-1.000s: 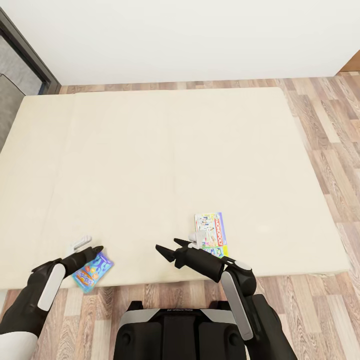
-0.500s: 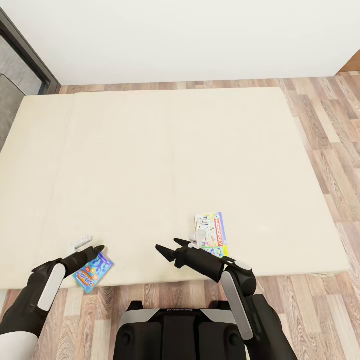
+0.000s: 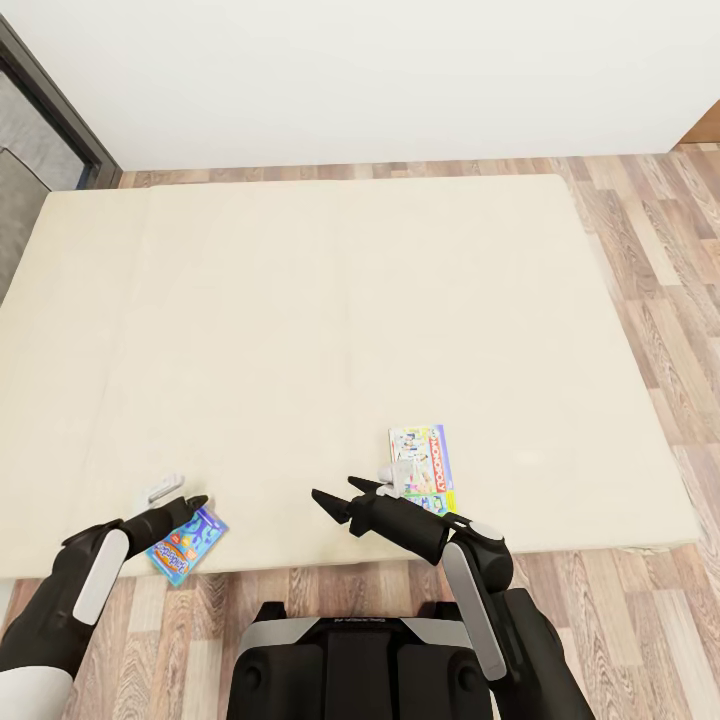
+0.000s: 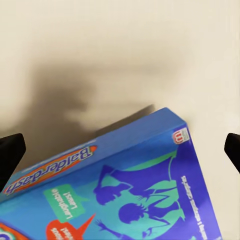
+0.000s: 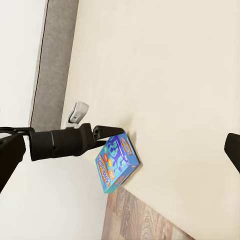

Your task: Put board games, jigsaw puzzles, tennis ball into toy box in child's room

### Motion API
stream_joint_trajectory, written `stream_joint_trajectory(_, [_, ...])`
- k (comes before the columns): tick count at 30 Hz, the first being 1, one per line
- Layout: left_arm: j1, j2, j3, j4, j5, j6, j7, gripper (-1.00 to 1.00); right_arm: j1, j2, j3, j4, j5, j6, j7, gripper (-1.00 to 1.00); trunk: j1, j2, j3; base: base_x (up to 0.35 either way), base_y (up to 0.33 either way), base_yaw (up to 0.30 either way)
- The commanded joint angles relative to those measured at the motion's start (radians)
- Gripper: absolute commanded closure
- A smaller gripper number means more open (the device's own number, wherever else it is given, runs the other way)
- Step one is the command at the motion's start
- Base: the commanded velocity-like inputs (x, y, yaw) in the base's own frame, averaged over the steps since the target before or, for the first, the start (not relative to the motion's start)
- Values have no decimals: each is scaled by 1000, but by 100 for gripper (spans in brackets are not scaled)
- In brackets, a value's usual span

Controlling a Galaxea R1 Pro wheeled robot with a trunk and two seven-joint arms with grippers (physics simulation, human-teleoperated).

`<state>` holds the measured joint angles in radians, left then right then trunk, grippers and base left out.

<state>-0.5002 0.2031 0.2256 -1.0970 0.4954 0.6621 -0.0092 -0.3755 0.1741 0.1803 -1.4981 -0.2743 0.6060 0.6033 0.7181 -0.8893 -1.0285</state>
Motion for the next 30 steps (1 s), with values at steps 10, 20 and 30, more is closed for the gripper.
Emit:
stream_joint_trajectory(10, [0, 2, 6, 0, 6, 8, 1, -100, 0, 0, -1, -1, -6, 8, 0, -100, 0, -1, -1, 0, 0, 0])
stream_joint_trajectory(20, [0, 3, 12, 0, 5, 20, 1, -100, 0, 0, -1, -1, -6, 8, 0, -100, 0, -1, -1, 0, 0, 0])
stream_joint_trajectory(30, [0, 4, 21, 0, 3, 62, 5, -100, 0, 0, -1, -1, -6, 8, 0, -100, 0, -1, -1, 0, 0, 0])
